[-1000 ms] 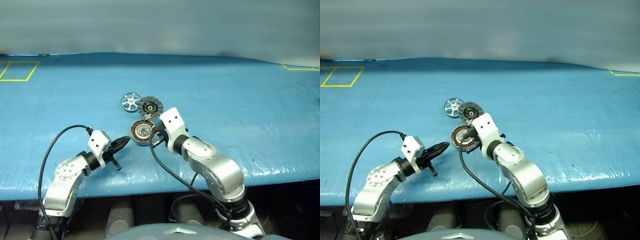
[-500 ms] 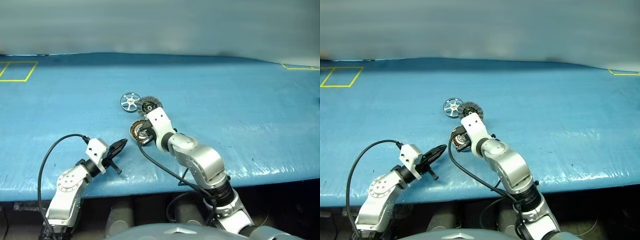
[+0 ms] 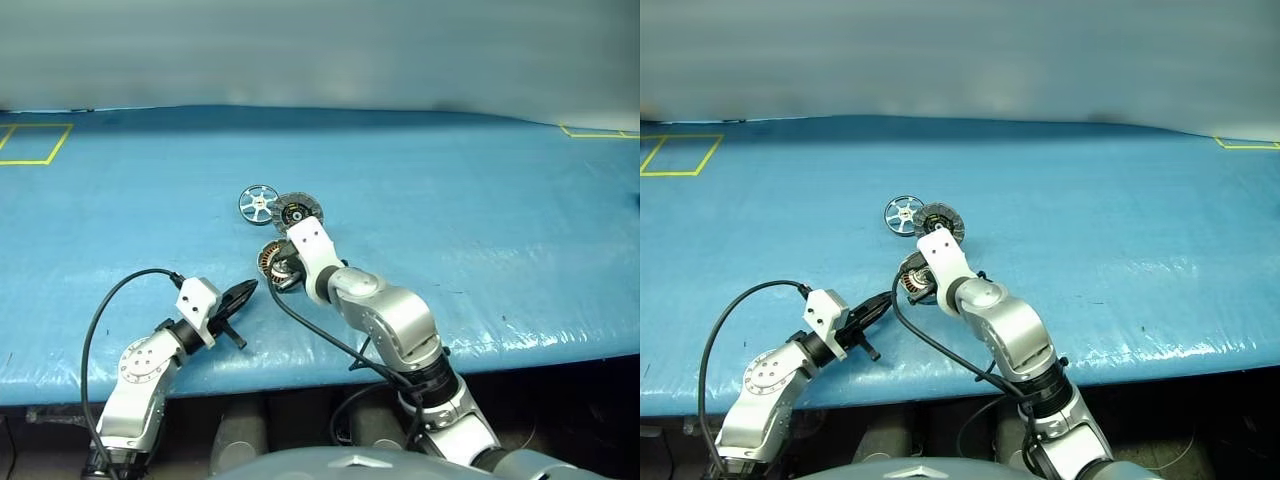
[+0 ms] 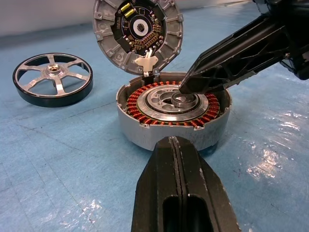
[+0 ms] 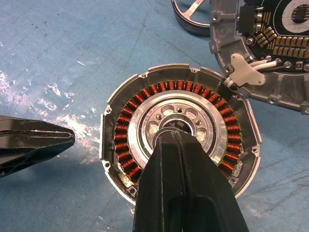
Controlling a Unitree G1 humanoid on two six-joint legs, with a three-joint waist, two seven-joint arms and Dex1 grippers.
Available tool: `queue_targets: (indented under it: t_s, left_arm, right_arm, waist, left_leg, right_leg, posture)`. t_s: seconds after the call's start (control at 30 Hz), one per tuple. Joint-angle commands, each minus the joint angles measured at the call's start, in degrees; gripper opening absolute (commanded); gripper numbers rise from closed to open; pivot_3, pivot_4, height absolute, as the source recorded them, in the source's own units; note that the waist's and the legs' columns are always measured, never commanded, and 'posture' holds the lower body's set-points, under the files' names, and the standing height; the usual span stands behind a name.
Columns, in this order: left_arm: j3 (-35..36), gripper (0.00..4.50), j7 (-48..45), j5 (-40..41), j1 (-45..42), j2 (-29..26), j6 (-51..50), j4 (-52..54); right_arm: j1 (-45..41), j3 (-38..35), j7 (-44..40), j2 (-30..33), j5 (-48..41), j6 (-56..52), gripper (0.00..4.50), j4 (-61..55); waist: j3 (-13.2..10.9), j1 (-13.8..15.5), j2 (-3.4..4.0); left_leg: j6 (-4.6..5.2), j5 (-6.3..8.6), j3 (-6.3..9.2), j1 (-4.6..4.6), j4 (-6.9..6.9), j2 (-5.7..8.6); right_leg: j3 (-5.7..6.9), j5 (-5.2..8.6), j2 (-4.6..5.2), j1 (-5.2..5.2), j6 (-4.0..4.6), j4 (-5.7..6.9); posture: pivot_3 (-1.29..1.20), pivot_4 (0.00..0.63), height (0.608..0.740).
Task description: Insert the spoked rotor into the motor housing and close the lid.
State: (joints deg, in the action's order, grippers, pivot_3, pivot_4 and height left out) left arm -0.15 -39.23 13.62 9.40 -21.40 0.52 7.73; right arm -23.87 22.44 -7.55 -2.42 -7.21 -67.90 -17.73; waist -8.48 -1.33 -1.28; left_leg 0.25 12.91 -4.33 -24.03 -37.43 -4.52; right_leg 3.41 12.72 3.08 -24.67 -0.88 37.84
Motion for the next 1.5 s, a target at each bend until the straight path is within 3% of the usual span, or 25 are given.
queue_targets:
  t_s: [0.03, 0.87, 1.5]
  left_arm:
    - [-0.22, 0.00, 0.30, 0.39, -0.29, 0.43, 0.84, 0.68]
    - [-0.60, 0.00, 1.85, -0.64, -0.63, 0.30, 0.79, -0.64]
    - [0.18, 0.00, 2.28, -0.85, -1.29, 0.49, 1.15, -1.24]
  right_arm:
    - [-0.66, 0.15, -0.11, -0.36, 0.14, 1.35, 0.02, 0.37]
    - [-3.07, 1.54, -0.81, -1.11, 1.54, 3.99, 0.02, 6.00]
    - [-1.76, 0.67, -2.90, -1.74, -0.41, 1.25, 0.02, -0.41]
  waist:
    - [0.00, -0.02, 0.00]
    - [-0.01, -0.20, 0.01]
    - [-0.02, -0.31, 0.02]
  left_leg:
    - [0.00, 0.00, 0.00, 0.00, 0.01, 0.00]
    - [0.00, 0.00, -0.02, 0.01, 0.13, -0.01]
    - [-0.05, 0.03, 0.04, -0.01, 0.32, -0.07]
  right_leg:
    - [0.00, 0.00, 0.00, 0.00, 0.00, 0.00]
    - [0.05, 0.05, 0.02, -0.05, 0.07, -0.03]
    - [0.31, 0.12, 0.07, -0.09, 0.13, -0.05]
  posture:
    - [0.00, 0.150, 0.740]
    - [0.00, 0.150, 0.740]
    - [0.00, 0.150, 0.740]
